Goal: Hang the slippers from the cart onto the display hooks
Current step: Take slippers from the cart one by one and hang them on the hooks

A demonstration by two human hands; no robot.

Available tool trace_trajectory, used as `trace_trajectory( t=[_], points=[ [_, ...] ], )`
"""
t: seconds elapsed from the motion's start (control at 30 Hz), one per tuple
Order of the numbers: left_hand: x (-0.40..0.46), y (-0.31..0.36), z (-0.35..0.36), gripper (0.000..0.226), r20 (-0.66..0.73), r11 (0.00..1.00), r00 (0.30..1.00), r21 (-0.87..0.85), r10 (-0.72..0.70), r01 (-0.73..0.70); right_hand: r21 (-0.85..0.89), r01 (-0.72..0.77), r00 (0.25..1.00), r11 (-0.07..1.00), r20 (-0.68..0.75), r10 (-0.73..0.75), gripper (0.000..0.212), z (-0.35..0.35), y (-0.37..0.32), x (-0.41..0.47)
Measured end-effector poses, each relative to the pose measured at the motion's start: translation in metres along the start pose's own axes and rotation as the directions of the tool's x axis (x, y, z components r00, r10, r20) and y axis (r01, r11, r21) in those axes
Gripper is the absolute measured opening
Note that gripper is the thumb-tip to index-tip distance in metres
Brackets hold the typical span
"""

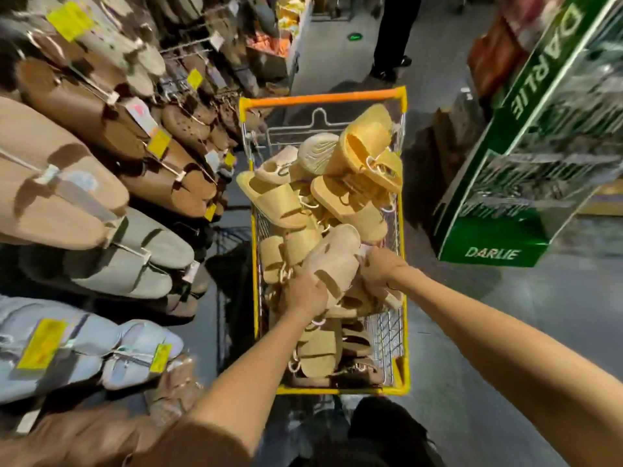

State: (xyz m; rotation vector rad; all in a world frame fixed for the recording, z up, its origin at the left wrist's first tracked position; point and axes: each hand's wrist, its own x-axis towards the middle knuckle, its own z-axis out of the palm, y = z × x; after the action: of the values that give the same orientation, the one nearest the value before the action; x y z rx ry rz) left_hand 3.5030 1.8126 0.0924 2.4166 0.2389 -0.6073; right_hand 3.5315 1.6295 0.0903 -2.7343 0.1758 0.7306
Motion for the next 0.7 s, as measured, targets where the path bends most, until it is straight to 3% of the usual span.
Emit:
trace_trajectory(
  t=[0.2,0.37,0.53,0.7],
  points=[
    [0.004,0.004,0.0,0.053,-0.023,0.994,0.995,-0.041,-0.102,0.101,-0.01,-0.046,0.996,0.999,-0.082,0.045,0.019,0.011,-0.003,-0.006],
    [0.0,0.006,0.002,0.058,-0.062,0.98,0.987,-0.146,-0.147,0.137,0.189,-0.024,0.989,0.982,-0.139,0.051,0.03,0.004,-0.016,-0.014],
    [-0.013,0.008,-0.012,0.057,-0.038,0.959,0.984,-0.232,-0.176,0.162,0.365,0.105,0.973,0.925,-0.23,-0.019,0.037,-0.012,-0.016,-0.038],
    [-0.033,0.007,-0.024,0.065,-0.035,0.955,0.985,-0.253,-0.17,0.156,0.278,0.343,0.921,0.897,-0.286,-0.263,0.02,-0.011,-0.015,-0.067]
  ],
)
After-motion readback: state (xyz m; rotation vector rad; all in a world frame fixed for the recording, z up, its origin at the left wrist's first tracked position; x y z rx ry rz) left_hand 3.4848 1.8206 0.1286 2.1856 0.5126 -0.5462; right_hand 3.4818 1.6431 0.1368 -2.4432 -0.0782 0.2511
